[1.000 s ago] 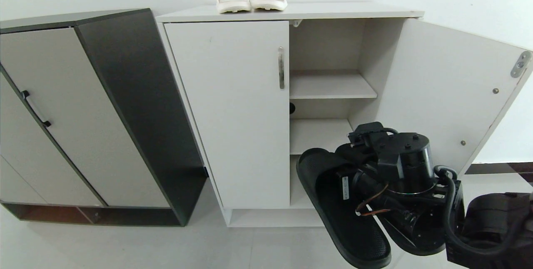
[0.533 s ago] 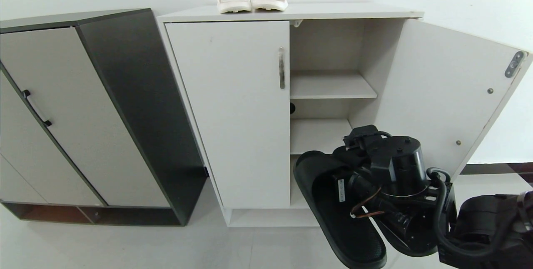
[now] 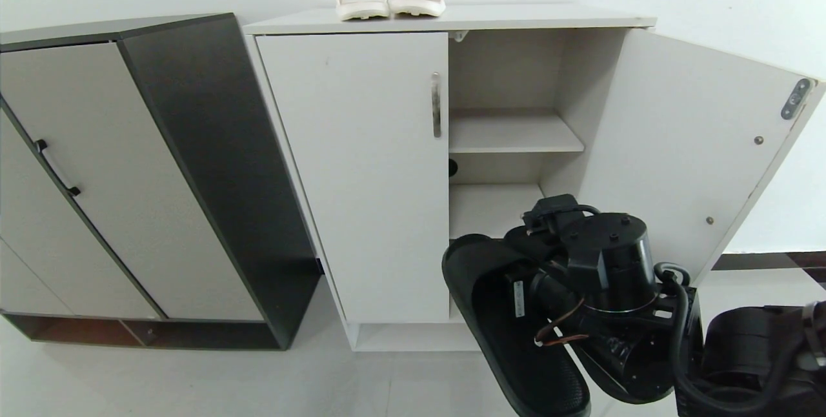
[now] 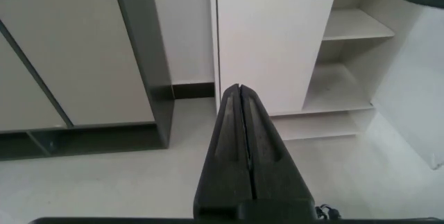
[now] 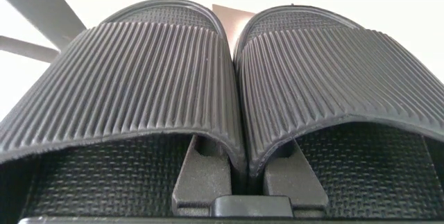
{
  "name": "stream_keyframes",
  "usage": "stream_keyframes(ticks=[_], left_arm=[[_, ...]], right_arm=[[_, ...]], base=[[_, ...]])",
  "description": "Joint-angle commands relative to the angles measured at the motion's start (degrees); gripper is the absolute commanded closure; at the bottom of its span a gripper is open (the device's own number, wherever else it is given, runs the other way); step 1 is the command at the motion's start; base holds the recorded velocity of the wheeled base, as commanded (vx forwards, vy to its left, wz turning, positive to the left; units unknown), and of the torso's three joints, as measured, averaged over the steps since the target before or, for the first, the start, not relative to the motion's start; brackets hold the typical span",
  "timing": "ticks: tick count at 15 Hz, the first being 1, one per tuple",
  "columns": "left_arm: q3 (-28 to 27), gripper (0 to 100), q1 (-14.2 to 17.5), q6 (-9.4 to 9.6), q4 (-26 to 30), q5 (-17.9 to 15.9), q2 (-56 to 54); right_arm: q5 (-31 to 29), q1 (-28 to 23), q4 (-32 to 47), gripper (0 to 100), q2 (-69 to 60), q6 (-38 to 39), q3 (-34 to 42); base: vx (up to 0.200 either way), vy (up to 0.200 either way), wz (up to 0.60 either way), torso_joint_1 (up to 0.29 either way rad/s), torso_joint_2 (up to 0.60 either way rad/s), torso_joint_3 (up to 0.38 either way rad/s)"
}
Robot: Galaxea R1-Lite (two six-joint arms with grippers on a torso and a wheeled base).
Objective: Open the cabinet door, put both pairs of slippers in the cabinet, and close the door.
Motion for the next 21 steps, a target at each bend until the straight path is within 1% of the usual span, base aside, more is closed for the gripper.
stream_keyframes(ticks=[1, 3, 7, 9, 13, 15, 17, 18, 21], left_arm=[[0.0, 100, 0.0, -0.03, 0.0, 0.1, 0.0], [0.0, 100, 0.0, -0.12, 0.0, 0.2, 0.0], [0.0, 100, 0.0, -0.21, 0.0, 0.2, 0.0], [0.0, 100, 0.0, -0.12, 0.0, 0.2, 0.0], [0.0, 100, 0.0, -0.21, 0.0, 0.2, 0.0], [0.0, 100, 0.0, -0.21, 0.0, 0.2, 0.0], [0.0, 100, 0.0, -0.21, 0.0, 0.2, 0.0], [0.0, 100, 0.0, -0.21, 0.0, 0.2, 0.0], [0.0, 100, 0.0, -0.21, 0.0, 0.2, 0.0]], right_arm=[[0.0, 1.9, 0.0, 100, -0.2, 1.2, -1.7], [0.0, 3.4, 0.0, 100, -0.2, 1.3, -2.3], [-0.1, 4.6, -0.1, 100, -0.6, 1.2, -2.4], [-0.2, 5.8, 0.0, 100, -0.9, 1.1, -2.1], [-0.2, 5.9, -0.1, 100, -0.4, 1.4, -2.7], [-0.3, 5.5, -0.1, 100, 0.3, 1.5, -3.3], [-3.6, 4.2, -0.1, 100, 2.1, 1.3, -4.4], [-4.2, 3.7, -0.1, 100, 2.8, 1.3, -5.0], [-4.3, 2.2, -0.1, 100, 3.5, 0.9, -5.2]], base=[[0.0, 0.0, 0.0, 0.0, 0.0, 0.0], [0.0, -0.2, 0.0, 0.007, 0.0, 0.0], [0.0, -0.2, 0.0, 0.004, 0.0, 0.006], [0.0, 0.0, 0.0, 0.0, 0.0, 0.0], [0.0, 0.0, 0.0, 0.0, 0.0, 0.0], [0.0, 0.0, 0.0, 0.0, 0.0, 0.0], [0.0, 0.0, 0.0, 0.0, 0.0, 0.0], [0.0, 0.0, 0.0, 0.0, 0.0, 0.0], [0.0, 0.0, 0.0, 0.0, 0.0, 0.0]])
